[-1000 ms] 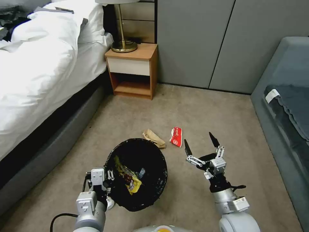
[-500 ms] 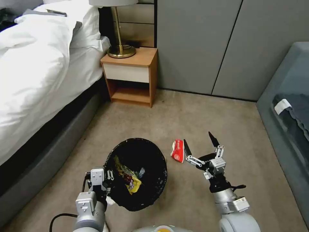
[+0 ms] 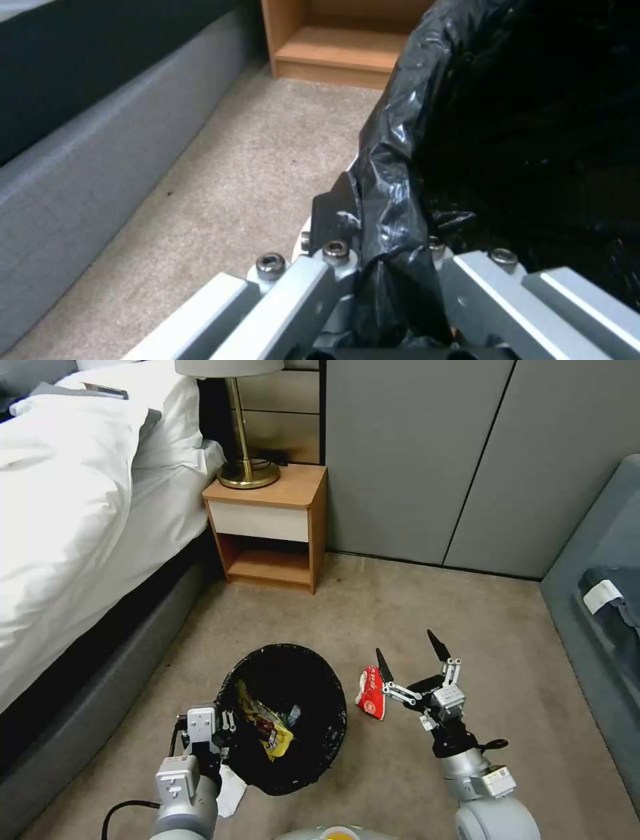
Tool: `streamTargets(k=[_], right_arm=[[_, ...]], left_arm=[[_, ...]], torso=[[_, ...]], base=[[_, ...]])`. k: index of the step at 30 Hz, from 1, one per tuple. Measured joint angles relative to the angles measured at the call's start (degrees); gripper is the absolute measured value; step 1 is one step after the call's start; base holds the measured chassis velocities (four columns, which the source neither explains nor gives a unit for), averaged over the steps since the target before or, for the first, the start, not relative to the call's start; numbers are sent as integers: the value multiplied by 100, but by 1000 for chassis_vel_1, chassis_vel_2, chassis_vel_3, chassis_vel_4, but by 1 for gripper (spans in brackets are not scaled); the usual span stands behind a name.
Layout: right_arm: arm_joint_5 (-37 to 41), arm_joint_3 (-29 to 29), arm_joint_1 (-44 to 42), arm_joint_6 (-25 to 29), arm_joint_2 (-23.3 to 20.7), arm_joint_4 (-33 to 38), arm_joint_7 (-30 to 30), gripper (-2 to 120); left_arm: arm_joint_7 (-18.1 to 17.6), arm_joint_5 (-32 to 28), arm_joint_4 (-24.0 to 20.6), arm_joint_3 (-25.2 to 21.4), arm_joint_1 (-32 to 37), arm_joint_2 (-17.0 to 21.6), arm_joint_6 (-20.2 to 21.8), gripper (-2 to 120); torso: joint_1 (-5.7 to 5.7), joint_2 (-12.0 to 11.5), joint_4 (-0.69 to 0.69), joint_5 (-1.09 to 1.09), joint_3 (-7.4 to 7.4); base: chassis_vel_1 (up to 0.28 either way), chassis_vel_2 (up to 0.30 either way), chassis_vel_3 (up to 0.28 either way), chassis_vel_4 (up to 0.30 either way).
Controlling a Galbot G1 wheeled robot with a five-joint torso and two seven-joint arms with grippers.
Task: Pick up the trash bin, then pick up the garbage from the floor and place it into the trash bin.
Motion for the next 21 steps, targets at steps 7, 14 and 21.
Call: streamTargets(k=[7, 14, 21], right_arm=[[118, -74, 403, -375, -111, 22, 170, 100], [395, -460, 1009, -1349, -236, -362, 474, 100], [412, -1098, 1606, -2495, -251, -1199, 801, 100]], left_arm=[[-1, -13, -46, -22, 19, 2, 2, 1], [-3, 0, -74, -28, 36, -68, -2, 1], [-11, -57, -26, -181, -73, -87, 94, 1]], torso=[[1, 0, 1, 0, 0], [0, 0, 1, 0, 0], [0, 0, 1, -1, 1]], base=[[0, 0, 0, 0], [0, 0, 0, 0], [0, 0, 0, 0]])
